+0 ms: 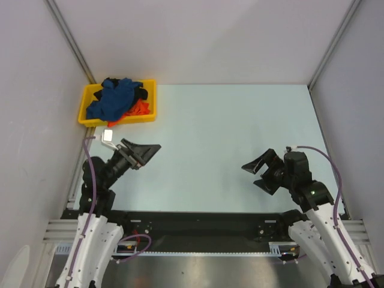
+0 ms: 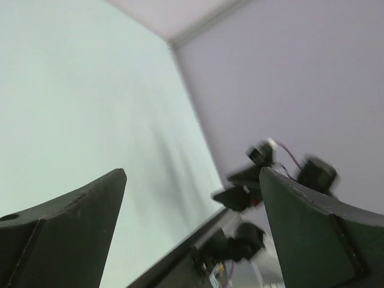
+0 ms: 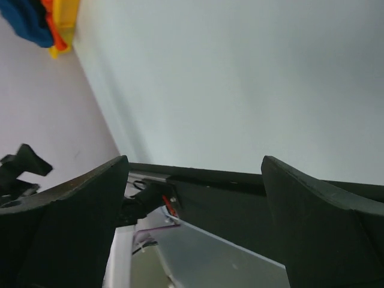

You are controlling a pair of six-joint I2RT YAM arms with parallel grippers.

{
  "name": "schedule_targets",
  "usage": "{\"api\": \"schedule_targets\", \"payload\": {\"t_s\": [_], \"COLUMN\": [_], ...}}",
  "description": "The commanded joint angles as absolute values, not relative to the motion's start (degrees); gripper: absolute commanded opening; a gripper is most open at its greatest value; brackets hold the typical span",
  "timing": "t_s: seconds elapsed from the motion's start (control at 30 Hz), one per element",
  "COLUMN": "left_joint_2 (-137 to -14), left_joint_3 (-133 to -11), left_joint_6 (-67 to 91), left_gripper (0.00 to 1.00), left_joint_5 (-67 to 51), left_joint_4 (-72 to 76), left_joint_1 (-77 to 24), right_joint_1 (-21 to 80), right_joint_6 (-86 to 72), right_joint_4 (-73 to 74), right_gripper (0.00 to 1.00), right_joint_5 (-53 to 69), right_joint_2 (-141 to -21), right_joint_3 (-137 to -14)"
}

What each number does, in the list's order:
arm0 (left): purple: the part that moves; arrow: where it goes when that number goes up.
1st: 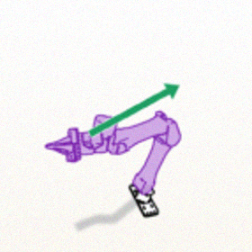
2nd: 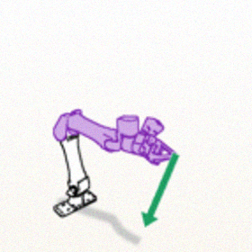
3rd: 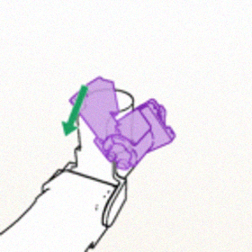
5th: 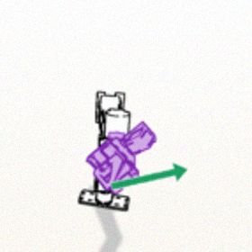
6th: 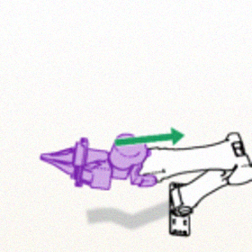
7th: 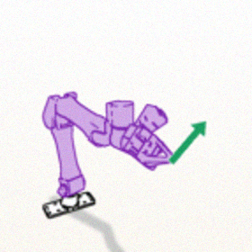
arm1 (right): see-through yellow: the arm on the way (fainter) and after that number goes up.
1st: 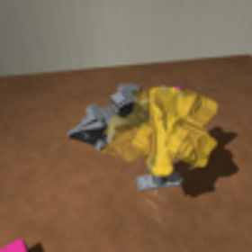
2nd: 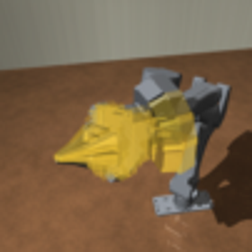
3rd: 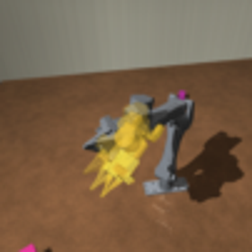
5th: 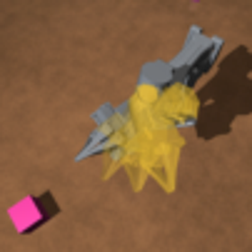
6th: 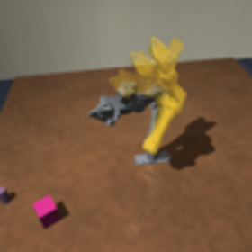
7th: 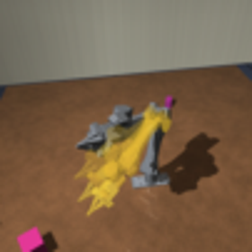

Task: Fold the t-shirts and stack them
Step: Grab the tshirt from the pile

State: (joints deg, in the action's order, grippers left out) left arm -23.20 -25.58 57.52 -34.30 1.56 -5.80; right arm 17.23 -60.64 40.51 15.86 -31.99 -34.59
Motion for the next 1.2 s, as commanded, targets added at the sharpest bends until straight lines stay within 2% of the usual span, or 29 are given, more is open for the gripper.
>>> {"api": "schedule_targets", "payload": {"t_s": [0.0,0.1,0.23,0.33,0.43,0.53,0.63,0.67,0.8,0.9,1.1,1.17], "left_joint_2": [-32.0,-39.4,-45.1,-52.2,-61.5,-74.1,-83.3,-87.3,-93.0,-95.4,-100.2,-102.1], "left_joint_3": [-35.8,-40.4,-43.1,-41.8,-50.8,-62.2,-73.2,-79.5,-85.7,-87.2,-88.8,-89.2], "left_joint_6": [50.4,48.4,52.1,49.8,46.8,39.6,38.4,39.4,42.4,43.7,43.3,43.0], "left_gripper": [1.0,1.0,1.0,1.0,0.99,0.89,0.85,0.86,0.89,0.89,0.9,0.84], "left_joint_5": [-15.7,-12.7,-10.9,-17.4,-14.8,-10.4,-0.3,8.0,18.7,21.3,20.3,15.7], "left_joint_4": [-20.5,-20.0,-20.5,-5.7,-8.7,-12.3,-19.0,-26.2,-30.2,-29.8,-27.2,-25.2], "left_joint_1": [-5.3,-4.3,-0.5,1.9,1.9,1.8,1.8,1.8,1.9,2.0,3.9,5.5], "right_joint_1": [17.0,15.2,12.0,7.7,8.5,9.2,10.5,10.8,10.2,8.4,7.2,6.7], "right_joint_6": [-53.1,-46.3,-37.6,-33.6,-29.2,-26.3,-23.9,-23.3,-21.8,-21.4,-20.2,-19.9], "right_joint_4": [45.8,43.8,47.5,50.2,53.3,53.5,55.5,55.8,55.0,54.7,52.3,52.2], "right_gripper": [1.0,1.0,1.0,1.0,1.0,1.0,1.0,1.0,1.0,1.0,1.0,1.0], "right_joint_5": [13.0,18.7,19.7,21.9,20.0,18.3,13.6,12.7,9.1,8.0,7.8,7.6], "right_joint_2": [-36.0,-41.3,-46.5,-50.3,-52.8,-53.0,-55.1,-55.7,-58.8,-62.5,-66.6,-67.3], "right_joint_3": [-39.2,-42.5,-49.3,-51.5,-54.7,-57.3,-60.1,-60.7,-63.4,-66.0,-67.6,-67.9]}}
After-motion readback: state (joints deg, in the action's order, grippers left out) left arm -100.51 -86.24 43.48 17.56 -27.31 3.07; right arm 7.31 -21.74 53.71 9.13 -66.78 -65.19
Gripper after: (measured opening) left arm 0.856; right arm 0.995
